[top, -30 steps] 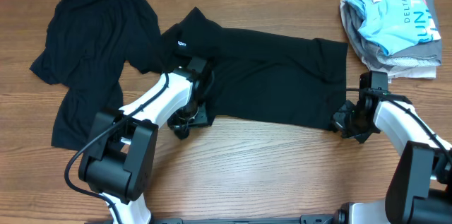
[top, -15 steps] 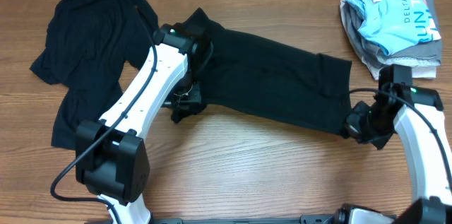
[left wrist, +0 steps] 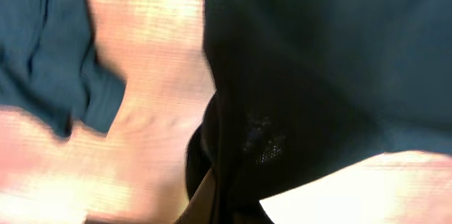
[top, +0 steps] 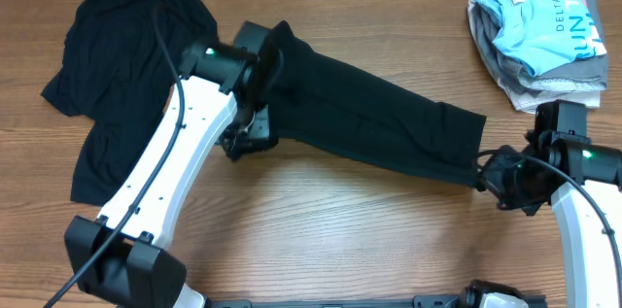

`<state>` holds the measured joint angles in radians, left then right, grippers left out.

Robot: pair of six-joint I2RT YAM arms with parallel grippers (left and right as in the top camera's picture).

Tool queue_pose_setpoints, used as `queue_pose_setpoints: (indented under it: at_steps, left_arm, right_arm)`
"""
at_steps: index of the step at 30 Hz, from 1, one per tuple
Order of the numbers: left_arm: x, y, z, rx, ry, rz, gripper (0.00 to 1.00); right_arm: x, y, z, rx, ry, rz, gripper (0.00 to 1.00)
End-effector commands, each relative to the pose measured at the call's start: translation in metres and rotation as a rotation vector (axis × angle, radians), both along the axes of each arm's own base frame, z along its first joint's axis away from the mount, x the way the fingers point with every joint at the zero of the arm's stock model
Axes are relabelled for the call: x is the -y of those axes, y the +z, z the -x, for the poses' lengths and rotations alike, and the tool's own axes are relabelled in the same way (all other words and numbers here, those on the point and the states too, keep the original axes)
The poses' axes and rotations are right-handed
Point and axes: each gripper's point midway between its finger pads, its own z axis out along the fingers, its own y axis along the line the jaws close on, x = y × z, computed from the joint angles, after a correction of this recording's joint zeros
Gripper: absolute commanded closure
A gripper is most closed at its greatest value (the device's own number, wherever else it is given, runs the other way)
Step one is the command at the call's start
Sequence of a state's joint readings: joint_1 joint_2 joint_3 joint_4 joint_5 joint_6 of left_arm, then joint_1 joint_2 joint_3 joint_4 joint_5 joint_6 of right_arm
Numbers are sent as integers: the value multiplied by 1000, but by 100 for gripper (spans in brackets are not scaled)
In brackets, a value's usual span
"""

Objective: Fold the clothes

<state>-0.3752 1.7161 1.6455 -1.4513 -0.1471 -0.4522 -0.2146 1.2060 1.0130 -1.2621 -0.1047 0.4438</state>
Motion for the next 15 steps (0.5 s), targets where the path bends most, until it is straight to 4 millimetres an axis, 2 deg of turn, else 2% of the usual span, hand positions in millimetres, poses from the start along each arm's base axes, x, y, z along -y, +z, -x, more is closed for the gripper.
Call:
queue_pose_setpoints:
  at_steps: [1,5,6,9,12,15]
  left_arm:
    - [6,-6,-26,59,-60,6,96]
    - [18,-26,-60,115,-85,15,96]
    - [20,-38,-75,136,-80,8,96]
    - [15,-51,-100,191,-60,-31,96]
    - [9,-58,-132,292,-32,-77,96]
    - [13,-63,-158,372,-35,-81,96]
  right_arm:
    - [5,1,-16,34,2,8,96]
    - [9,-12,-38,45,10,12,96]
    - [12,-19,-50,53,21,17,96]
    - [20,-35,-68,55,19,42,96]
    - [26,-52,-83,53,18,55,96]
    - [29,-66,-98,65,29,59,96]
